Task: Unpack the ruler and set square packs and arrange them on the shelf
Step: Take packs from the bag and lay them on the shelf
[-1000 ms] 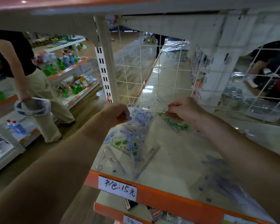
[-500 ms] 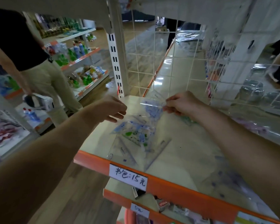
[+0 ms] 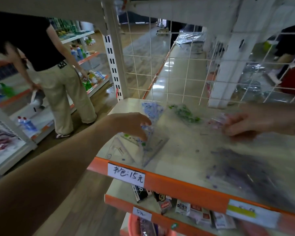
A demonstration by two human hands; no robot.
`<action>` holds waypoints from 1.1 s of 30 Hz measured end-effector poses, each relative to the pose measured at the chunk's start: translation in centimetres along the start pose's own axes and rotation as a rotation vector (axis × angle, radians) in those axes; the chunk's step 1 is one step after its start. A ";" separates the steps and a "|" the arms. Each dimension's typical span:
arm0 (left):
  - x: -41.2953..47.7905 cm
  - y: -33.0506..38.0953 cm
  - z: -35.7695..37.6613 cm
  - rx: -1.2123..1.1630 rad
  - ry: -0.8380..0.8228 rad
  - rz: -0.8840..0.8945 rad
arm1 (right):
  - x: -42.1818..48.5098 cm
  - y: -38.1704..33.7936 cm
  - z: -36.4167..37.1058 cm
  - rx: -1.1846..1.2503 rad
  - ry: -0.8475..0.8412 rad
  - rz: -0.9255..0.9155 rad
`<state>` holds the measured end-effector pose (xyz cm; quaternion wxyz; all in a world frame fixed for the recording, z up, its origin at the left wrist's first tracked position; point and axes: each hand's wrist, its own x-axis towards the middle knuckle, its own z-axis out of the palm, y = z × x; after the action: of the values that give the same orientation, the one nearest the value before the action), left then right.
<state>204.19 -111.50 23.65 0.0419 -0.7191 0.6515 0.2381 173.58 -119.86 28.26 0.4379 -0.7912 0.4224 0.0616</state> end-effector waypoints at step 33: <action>-2.4 -7.5 -0.8 -0.276 0.222 -0.430 | 16.2 -9.6 6.0 0.166 0.418 0.005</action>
<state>211.54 -108.47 23.41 -0.0787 -0.8615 0.4458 0.2299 192.46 -122.85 23.11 0.4044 -0.7470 0.5094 -0.1377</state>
